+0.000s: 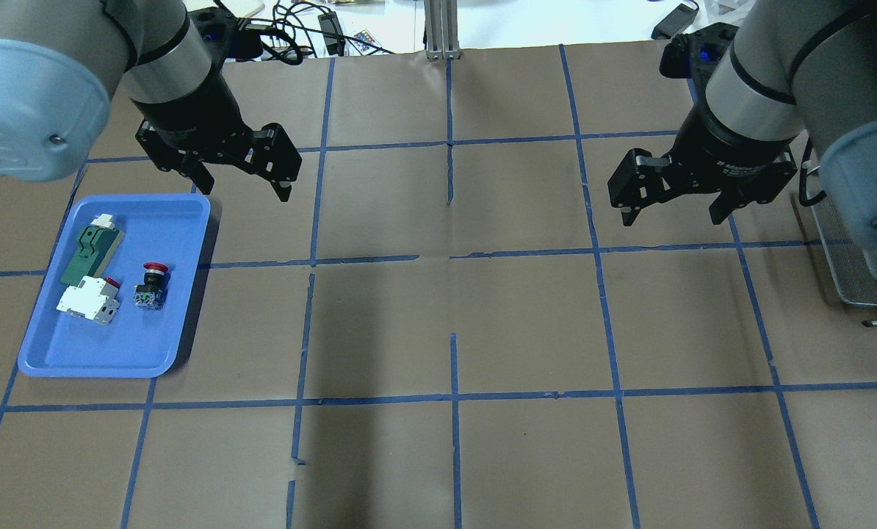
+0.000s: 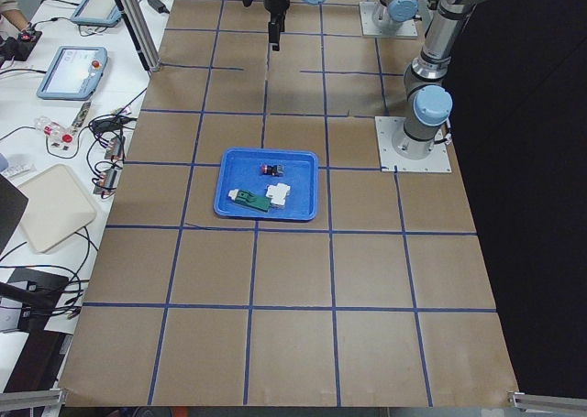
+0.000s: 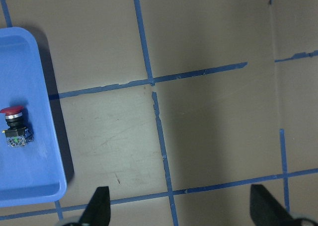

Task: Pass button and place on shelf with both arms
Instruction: 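Move the left gripper down toward the red button in the blue tray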

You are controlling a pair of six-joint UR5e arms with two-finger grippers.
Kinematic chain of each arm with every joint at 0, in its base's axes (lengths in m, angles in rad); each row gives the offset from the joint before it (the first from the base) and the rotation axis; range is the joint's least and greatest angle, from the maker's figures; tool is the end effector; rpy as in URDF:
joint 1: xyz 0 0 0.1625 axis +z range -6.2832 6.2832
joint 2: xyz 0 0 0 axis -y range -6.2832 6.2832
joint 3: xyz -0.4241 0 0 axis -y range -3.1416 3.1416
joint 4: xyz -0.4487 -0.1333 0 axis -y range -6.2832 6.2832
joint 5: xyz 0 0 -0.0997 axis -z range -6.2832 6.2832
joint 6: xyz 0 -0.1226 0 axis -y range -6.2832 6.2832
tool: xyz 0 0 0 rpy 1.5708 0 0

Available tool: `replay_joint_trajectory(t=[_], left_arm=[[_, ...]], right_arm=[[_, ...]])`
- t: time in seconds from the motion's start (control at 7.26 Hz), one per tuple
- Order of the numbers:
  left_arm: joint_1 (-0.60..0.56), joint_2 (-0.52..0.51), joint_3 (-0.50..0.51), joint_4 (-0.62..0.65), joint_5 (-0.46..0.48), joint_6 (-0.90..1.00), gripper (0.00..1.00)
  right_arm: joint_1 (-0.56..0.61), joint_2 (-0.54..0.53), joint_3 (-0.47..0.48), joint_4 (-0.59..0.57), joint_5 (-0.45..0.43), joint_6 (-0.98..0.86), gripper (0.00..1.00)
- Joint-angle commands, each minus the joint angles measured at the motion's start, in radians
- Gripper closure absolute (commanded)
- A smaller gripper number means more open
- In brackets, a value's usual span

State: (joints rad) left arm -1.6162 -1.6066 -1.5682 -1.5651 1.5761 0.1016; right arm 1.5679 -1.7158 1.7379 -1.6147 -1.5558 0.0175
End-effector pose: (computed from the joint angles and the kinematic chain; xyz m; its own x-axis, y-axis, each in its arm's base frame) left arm -0.1579 -0.5533 0.4461 -0.9892 0.1466 -0.0025 0.1465 0.9888 0.0279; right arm 0.1337 -0.4900 0.4519 -0.9997 0.0201 -0.0154 0.0204 0.9996 -0.0215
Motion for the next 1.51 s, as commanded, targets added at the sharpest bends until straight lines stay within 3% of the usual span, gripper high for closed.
replay_joint_trajectory(t=[0.0, 0.41, 0.83, 1.38], left_arm=[[0.002, 0.004, -0.001, 0.0, -0.001, 0.003, 0.0], [0.091, -0.001, -0.048, 0.002, -0.001, 0.039, 0.0], [0.243, -0.056, -0.146, 0.161, 0.007, 0.213, 0.0], [0.47, -0.114, -0.405, 0.518, -0.002, 0.512, 0.0]], right_arm=[[0.0, -0.011, 0.0, 0.004, -0.001, 0.001, 0.0], [-0.015, -0.01, 0.0, 0.002, -0.001, -0.001, 0.0], [-0.015, -0.018, 0.002, 0.01, 0.002, -0.005, 0.0], [-0.014, -0.03, 0.002, 0.006, 0.0, -0.008, 0.0]])
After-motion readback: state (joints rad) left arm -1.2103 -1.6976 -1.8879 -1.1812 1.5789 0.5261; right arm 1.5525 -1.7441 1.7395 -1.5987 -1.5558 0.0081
